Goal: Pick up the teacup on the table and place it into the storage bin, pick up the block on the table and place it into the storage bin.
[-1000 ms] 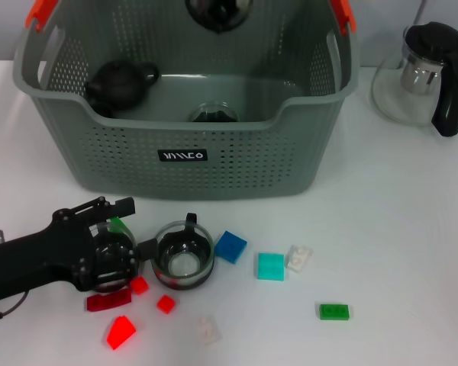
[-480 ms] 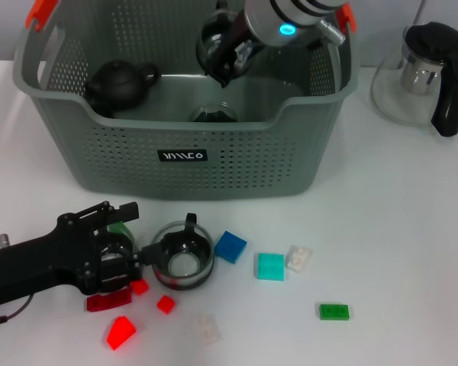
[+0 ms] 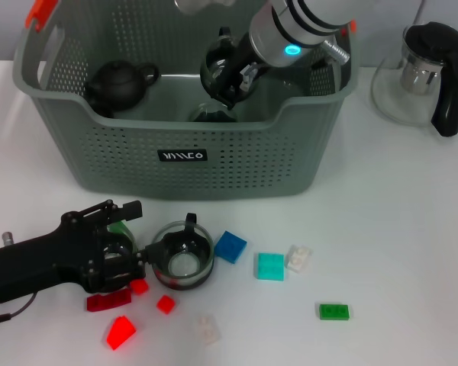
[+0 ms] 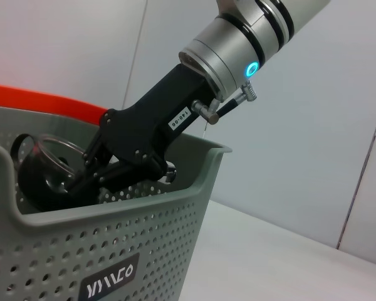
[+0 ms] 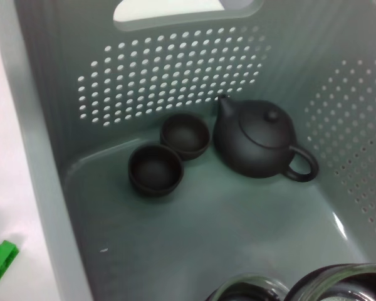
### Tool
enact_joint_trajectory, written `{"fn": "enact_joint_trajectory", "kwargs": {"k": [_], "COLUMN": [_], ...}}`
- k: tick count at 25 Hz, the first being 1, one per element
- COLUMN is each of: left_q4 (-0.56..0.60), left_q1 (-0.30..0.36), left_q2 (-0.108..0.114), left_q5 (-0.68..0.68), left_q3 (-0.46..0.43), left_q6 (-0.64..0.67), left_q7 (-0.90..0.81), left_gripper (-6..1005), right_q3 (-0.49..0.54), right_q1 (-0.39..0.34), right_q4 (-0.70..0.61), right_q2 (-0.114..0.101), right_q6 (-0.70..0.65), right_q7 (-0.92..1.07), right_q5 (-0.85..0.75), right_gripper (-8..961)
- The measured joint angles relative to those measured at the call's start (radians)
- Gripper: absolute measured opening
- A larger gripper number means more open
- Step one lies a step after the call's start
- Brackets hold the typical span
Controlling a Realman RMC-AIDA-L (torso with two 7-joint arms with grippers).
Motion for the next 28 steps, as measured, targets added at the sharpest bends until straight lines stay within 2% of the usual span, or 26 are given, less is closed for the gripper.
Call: {"fn": "enact_joint_trajectory", "kwargs": {"k": [14, 28], "left_q4": [0.001, 0.000], "left_q1": [0.000, 0.000], "left_q2": [0.000, 0.000], "left_q5": [0.000, 0.000], "left_q3": [0.002, 0.002], "left_q6": [0.000, -0.001], "left_q7": [0.000, 0.000], "left_gripper": [818, 818], "right_q3": [-0.062, -0.069], "right_q1": [0.002, 0.001], "right_q4": [0.003, -0.004], "right_q2": [0.000, -0.003], "right_q6": [-0.009, -0.006], "right_q7": [-0.014, 0.014], "right_q5": [0.034, 0.033], "right_gripper": [61, 346]}}
